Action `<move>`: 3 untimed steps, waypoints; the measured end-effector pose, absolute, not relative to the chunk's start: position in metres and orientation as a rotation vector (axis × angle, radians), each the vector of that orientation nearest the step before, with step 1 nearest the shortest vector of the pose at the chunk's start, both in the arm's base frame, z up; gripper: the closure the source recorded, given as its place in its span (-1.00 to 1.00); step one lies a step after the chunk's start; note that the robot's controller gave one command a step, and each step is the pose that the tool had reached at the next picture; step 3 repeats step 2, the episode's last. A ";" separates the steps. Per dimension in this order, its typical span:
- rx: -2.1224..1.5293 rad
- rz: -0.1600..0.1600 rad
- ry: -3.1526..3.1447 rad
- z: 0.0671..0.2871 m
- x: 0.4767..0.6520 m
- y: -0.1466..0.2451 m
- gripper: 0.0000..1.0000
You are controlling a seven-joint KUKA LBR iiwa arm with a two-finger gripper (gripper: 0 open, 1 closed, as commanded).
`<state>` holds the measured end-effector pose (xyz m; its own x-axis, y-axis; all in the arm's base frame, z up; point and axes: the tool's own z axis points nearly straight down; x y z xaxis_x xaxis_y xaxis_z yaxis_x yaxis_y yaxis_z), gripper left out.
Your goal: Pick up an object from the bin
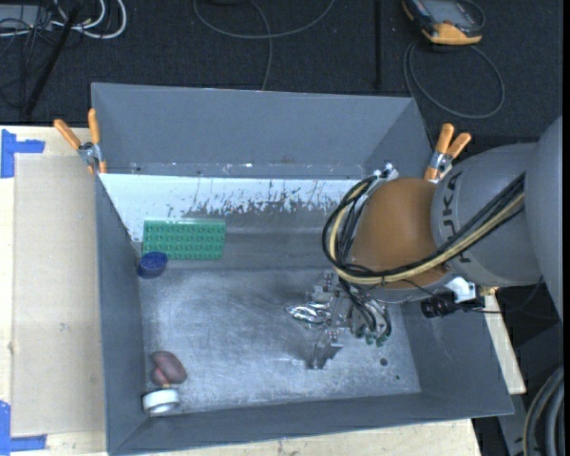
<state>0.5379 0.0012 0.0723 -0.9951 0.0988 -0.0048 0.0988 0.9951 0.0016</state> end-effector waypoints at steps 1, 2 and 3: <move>0.158 0.003 3.133 0.074 0.539 0.001 1.00; -0.095 -0.002 3.130 0.232 0.556 -0.020 1.00; -0.095 -0.002 3.130 0.232 0.556 -0.020 1.00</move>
Offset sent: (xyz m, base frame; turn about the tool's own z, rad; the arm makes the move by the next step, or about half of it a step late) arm 0.0000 0.0000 0.0000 0.0000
